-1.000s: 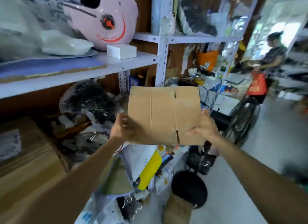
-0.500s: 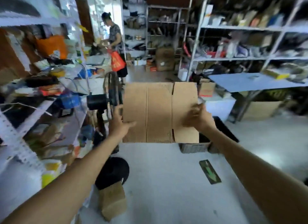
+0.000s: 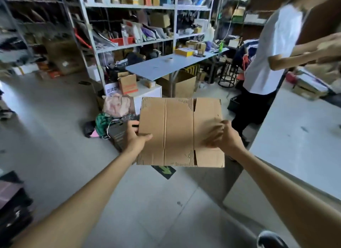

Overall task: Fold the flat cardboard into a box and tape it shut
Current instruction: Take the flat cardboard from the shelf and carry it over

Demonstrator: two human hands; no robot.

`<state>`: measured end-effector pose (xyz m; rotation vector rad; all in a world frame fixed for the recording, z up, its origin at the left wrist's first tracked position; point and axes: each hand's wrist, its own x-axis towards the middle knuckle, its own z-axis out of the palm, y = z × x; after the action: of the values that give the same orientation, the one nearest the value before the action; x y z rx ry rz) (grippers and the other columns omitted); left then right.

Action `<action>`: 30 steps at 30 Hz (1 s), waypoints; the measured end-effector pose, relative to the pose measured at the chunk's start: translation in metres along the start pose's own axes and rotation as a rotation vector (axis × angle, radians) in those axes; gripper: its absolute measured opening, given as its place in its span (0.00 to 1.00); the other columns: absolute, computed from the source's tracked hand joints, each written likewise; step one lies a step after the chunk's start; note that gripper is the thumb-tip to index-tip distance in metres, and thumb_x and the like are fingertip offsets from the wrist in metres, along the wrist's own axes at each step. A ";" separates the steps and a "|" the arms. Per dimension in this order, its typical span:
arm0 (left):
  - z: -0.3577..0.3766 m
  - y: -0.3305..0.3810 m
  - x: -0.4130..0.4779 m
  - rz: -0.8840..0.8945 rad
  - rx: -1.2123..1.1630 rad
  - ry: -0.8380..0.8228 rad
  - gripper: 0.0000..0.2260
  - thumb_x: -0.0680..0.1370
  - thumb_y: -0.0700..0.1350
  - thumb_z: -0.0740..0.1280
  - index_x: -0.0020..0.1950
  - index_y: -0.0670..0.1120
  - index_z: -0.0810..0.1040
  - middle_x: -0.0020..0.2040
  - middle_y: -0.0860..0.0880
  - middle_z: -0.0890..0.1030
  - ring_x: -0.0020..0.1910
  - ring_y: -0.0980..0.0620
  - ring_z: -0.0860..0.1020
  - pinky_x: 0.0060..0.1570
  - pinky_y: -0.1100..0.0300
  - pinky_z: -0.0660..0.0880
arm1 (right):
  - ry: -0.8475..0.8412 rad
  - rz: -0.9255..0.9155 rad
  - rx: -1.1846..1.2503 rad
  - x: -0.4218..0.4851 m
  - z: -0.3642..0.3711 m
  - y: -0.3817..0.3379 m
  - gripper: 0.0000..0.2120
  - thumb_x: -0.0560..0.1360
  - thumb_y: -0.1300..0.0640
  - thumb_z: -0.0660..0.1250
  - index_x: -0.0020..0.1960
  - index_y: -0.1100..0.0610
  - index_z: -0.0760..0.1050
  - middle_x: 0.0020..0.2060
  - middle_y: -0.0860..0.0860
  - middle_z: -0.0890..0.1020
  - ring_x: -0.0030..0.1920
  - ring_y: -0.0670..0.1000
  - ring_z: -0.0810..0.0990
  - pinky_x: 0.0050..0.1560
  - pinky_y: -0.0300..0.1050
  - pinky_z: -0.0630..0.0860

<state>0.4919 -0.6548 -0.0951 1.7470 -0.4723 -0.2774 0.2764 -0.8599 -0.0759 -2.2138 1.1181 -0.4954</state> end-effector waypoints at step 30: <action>0.306 0.002 0.566 -0.077 0.023 -0.169 0.23 0.68 0.44 0.77 0.54 0.50 0.66 0.46 0.52 0.76 0.43 0.54 0.75 0.35 0.63 0.69 | 0.058 0.170 -0.007 0.583 0.030 0.043 0.43 0.61 0.60 0.81 0.68 0.58 0.60 0.55 0.59 0.77 0.48 0.54 0.77 0.45 0.44 0.75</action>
<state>0.8615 -1.1804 -0.1251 1.7748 -0.5325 -0.4785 0.6030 -1.3453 -0.0933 -2.0991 1.3267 -0.4865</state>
